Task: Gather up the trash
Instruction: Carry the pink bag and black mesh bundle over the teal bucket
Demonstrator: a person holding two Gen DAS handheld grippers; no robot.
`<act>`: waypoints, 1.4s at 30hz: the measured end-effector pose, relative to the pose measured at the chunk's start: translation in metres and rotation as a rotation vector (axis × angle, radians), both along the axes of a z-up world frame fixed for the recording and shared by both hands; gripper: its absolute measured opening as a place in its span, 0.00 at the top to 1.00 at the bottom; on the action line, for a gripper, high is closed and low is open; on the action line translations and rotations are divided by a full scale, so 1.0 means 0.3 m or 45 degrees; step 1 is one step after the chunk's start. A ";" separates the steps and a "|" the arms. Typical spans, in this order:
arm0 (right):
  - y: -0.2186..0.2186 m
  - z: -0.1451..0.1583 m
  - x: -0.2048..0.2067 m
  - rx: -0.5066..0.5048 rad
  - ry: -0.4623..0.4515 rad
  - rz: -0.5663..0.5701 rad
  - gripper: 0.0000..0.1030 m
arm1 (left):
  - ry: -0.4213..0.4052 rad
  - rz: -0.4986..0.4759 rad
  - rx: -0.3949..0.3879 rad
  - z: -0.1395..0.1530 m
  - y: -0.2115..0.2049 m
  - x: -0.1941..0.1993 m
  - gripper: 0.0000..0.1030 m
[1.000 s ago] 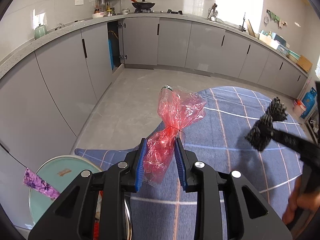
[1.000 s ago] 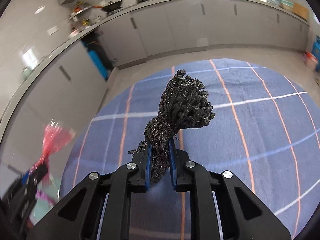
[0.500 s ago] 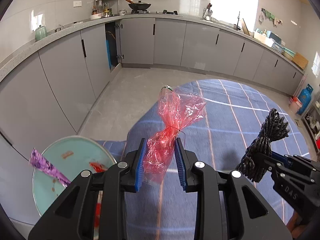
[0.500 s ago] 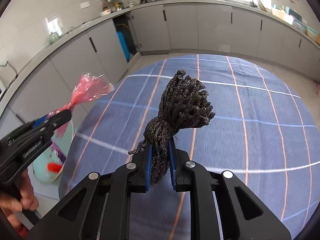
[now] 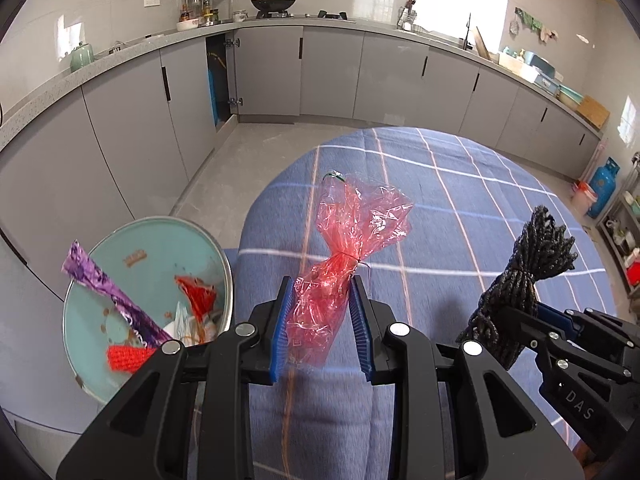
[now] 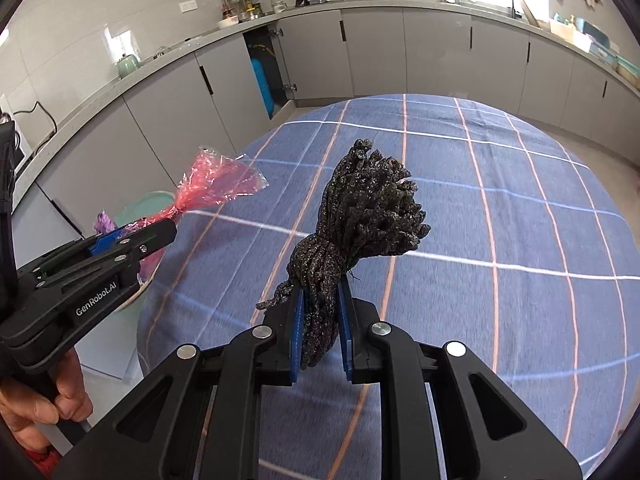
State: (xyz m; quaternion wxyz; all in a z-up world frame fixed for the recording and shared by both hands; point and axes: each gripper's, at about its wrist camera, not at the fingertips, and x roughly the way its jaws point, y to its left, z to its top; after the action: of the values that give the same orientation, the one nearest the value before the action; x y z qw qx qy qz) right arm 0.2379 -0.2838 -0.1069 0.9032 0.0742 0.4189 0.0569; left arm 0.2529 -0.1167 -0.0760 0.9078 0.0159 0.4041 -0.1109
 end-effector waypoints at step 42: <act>0.430 0.049 -0.062 0.046 -0.069 0.357 0.83 | -0.035 0.328 0.000 -0.015 0.485 -0.184 0.73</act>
State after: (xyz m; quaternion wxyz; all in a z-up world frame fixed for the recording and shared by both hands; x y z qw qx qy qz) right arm 0.2194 -0.1548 -0.0922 0.8959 0.0295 0.3996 0.1921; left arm 0.1977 0.0287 -0.0806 0.9200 -0.0345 0.3903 0.0068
